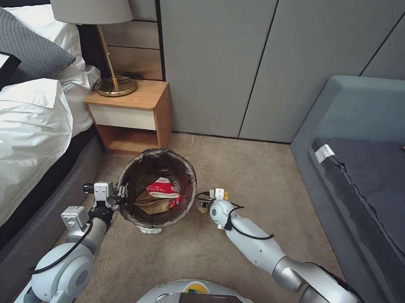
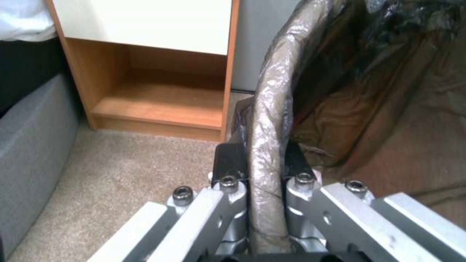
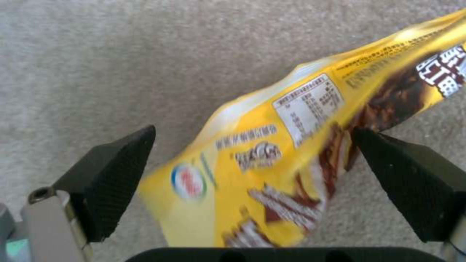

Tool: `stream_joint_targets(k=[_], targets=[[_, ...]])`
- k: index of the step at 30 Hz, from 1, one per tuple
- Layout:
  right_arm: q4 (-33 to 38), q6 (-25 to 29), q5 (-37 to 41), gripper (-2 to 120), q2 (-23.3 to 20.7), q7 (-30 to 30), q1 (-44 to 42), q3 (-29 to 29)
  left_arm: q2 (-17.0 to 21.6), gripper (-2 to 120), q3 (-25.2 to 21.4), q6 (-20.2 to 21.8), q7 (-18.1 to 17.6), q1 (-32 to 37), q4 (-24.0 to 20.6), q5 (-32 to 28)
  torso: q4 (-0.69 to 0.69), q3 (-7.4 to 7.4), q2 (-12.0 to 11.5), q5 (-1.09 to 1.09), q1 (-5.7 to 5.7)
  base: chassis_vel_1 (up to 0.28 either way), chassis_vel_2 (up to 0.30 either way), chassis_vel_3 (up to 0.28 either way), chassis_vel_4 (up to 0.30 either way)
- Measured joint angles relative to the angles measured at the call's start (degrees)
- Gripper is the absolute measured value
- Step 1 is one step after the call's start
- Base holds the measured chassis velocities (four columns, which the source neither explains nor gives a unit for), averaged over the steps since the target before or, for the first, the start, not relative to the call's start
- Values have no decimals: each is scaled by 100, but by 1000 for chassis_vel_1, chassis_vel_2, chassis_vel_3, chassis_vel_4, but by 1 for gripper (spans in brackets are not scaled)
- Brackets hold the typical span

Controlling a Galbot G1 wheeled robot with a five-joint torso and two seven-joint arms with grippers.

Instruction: Pick up the trash bin, then pick up the garbage from the floor and place it into the trash bin.

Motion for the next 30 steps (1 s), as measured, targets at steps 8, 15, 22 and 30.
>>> stream_joint_targets(k=[8,15,22,30], targets=[[-294,5,-149,87,76,-14,55,40,0,4,-9,-15,-2,-6,3,-7,0,0,0,0,0,0,0,0,0],[-330,8,-213,72,90,8,42,44,12,4,-9,-18,-7,-32,15,-17,0,0,0,0,0,0,0,0,0],[-302,-1,-221,49,83,49,45,35,16,4,-9,-19,-22,-60,21,-28,0,0,0,0,0,0,0,0,0],[-198,-27,-211,20,41,90,42,31,38,4,10,-19,-65,-117,32,-73,0,0,0,0,0,0,0,0,0]])
